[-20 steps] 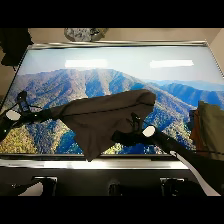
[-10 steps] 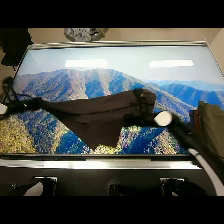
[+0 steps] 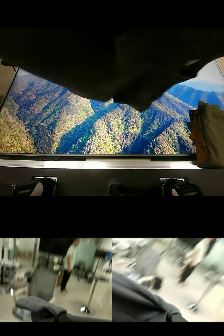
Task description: Fold the shirts.
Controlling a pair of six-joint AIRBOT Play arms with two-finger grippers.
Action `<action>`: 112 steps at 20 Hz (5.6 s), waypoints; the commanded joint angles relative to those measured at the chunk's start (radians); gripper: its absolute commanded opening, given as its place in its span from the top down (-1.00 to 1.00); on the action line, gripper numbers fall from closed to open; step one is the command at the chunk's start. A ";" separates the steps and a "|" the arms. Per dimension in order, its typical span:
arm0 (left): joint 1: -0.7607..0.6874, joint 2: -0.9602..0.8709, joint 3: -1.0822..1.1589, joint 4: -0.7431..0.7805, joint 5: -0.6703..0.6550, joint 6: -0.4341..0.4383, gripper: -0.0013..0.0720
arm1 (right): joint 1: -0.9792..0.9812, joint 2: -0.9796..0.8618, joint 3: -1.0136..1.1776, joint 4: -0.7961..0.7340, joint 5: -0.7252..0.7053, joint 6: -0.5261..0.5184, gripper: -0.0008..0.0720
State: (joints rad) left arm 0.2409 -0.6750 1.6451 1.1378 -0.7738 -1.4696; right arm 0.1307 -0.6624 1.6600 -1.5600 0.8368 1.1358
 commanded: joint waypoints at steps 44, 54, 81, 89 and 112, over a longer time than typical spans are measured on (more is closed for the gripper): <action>0.319 -0.594 -0.922 0.032 -0.602 0.157 -0.21 | -0.381 -1.005 0.080 0.320 0.881 -0.139 -0.38; 0.247 -0.597 -1.030 -0.066 -0.428 0.168 0.52 | -0.364 -1.007 0.077 0.296 0.854 -0.172 -0.38; 0.225 -0.378 -0.511 -0.089 -0.395 0.182 0.90 | -0.364 -0.740 -0.174 0.526 0.403 -0.317 0.85; 0.165 -0.159 0.437 -0.086 -0.184 0.129 0.90 | -0.364 -0.075 0.233 0.229 -0.090 -0.300 0.84; 0.073 -0.724 -0.384 0.016 -0.199 0.166 0.90 | -0.362 -0.990 -0.008 0.454 0.320 -0.146 0.85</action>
State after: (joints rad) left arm 0.3260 -1.1831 1.3537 1.1679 -1.1370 -1.3392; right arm -0.2317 -1.4307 1.6787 -1.2701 1.3430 0.9821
